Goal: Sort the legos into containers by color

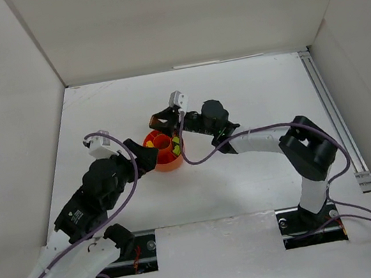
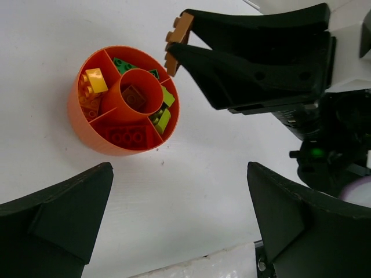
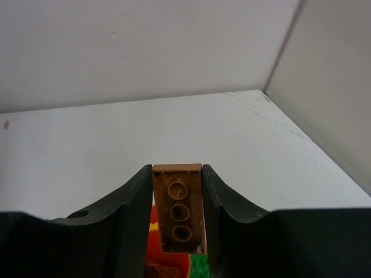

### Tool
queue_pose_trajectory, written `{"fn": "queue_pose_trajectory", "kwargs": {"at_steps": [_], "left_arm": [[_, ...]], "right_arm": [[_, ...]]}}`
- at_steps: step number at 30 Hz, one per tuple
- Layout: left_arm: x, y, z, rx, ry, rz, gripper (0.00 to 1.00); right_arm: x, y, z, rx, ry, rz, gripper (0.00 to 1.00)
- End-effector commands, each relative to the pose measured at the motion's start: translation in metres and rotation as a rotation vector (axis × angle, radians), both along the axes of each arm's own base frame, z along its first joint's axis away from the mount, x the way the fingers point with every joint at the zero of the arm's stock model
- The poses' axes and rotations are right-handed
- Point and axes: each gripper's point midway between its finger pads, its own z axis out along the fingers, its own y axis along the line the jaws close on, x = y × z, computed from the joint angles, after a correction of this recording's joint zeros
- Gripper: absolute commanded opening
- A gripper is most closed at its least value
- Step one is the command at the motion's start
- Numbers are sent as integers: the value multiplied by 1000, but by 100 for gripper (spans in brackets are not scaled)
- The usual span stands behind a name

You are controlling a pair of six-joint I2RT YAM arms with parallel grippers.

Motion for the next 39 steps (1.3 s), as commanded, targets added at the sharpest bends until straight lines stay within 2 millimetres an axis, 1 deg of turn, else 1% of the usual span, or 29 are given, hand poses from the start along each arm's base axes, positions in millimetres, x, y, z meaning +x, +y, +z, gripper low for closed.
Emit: {"fn": "queue_pose_trajectory", "kwargs": {"at_steps": [1,2,3,4,5,7,8,9,10,11,12,14,15,17,18,20,22,24,26,27,28,29,30,32,34,35,37,38,39], "left_arm": [[-3,9,13,-30,-11,40,100],[-4,10,19,-44,-25,40,100],[-3,11,20,-49,-25,53,100],[-4,12,18,-43,-18,53,100],[-5,13,20,-50,-26,53,100],[-6,16,20,-57,-27,64,100],[-6,16,20,-57,-27,64,100],[-6,18,18,-55,-29,73,100],[-6,18,18,-55,-29,73,100],[-6,18,14,-47,-21,73,100],[-6,18,14,-55,-19,76,100],[-6,18,14,-55,-19,76,100],[-6,18,14,-55,-19,76,100],[-6,18,14,-55,-19,76,100],[-6,18,14,-55,-19,76,100],[-6,17,14,-64,-16,79,100],[-7,18,12,-57,-9,79,100],[-7,18,12,-65,-6,82,100],[-7,18,12,-65,-6,83,100],[-7,17,9,-67,3,86,100],[-7,17,9,-67,3,86,100],[-7,17,9,-67,3,86,100],[-8,16,9,-70,6,77,100],[-8,16,9,-70,6,77,100],[-8,16,9,-70,6,77,100],[-8,16,9,-70,6,77,100],[-7,17,9,-67,3,86,100],[-7,17,9,-67,3,86,100],[-6,17,11,-67,3,86,100]], "right_arm": [[-34,23,43,101,-207,224,18],[-36,23,42,99,-210,237,18],[-34,25,38,98,-208,237,18],[-35,25,37,100,-198,240,19],[-34,23,35,103,-198,231,19],[-32,24,26,92,-180,221,19],[-32,24,26,92,-180,221,21],[-31,24,16,78,-164,222,21],[-32,24,16,80,-155,224,21],[-30,26,10,73,-147,224,21],[-30,26,0,59,-131,225,21],[-30,24,-4,60,-127,213,21],[-28,23,-12,53,-115,204,22],[-29,23,-12,55,-106,206,22],[-28,25,-20,46,-96,207,22],[-28,26,-23,52,-79,210,23],[-27,26,-33,53,-65,213,23],[-29,25,-34,59,-53,216,23],[-30,25,-40,59,-41,218,25],[-30,26,-46,55,-24,220,26],[-30,26,-44,61,-30,220,26],[-31,24,-49,55,-11,222,30],[-26,22,-51,57,-13,211,32],[-29,21,-55,52,2,222,33],[-26,17,-58,50,5,213,41],[-27,16,-63,43,13,212,41],[-30,15,-51,56,-6,223,61],[-32,13,-51,54,-4,223,67],[-34,11,-52,49,2,223,69]]}}
